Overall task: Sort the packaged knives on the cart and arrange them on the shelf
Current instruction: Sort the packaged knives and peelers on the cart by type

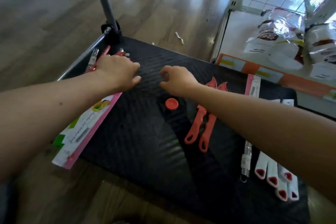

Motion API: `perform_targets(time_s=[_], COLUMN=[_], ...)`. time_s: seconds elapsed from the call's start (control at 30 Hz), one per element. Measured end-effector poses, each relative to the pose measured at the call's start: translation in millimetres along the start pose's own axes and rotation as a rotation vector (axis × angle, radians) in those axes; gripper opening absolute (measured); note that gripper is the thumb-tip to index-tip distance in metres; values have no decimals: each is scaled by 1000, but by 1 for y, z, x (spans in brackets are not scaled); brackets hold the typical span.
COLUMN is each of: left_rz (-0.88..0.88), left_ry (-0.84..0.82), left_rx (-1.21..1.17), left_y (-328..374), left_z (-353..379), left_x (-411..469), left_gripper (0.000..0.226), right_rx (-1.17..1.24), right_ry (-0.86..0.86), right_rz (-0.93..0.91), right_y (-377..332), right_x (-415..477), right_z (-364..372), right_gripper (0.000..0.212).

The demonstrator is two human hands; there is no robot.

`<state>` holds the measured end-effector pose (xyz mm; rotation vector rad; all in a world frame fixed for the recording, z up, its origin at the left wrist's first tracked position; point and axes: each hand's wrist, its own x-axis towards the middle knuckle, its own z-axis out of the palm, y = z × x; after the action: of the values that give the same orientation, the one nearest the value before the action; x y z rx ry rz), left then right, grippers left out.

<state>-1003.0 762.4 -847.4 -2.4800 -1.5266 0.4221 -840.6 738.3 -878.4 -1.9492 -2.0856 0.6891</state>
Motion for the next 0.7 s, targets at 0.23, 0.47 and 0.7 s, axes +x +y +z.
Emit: perform_targets(time_s=[0.23,0.47,0.7], left_rz=[-280,-417,-402], left_ry=[-111,-250,-214], left_rx=[-207,-397,-479], left_y=[-66,-99,-94], left_z=[16,50,65], left_x=[-27,-55,-57], left_gripper=[37,46,46], right_rx=[15,-280,-494], right_ry=[26,37,-8], right_rz=[-142,-347,-479], right_y=[-46,-58,-66], right_x=[27,41,53], right_z=[31,55,67], right_gripper=[42,57,54])
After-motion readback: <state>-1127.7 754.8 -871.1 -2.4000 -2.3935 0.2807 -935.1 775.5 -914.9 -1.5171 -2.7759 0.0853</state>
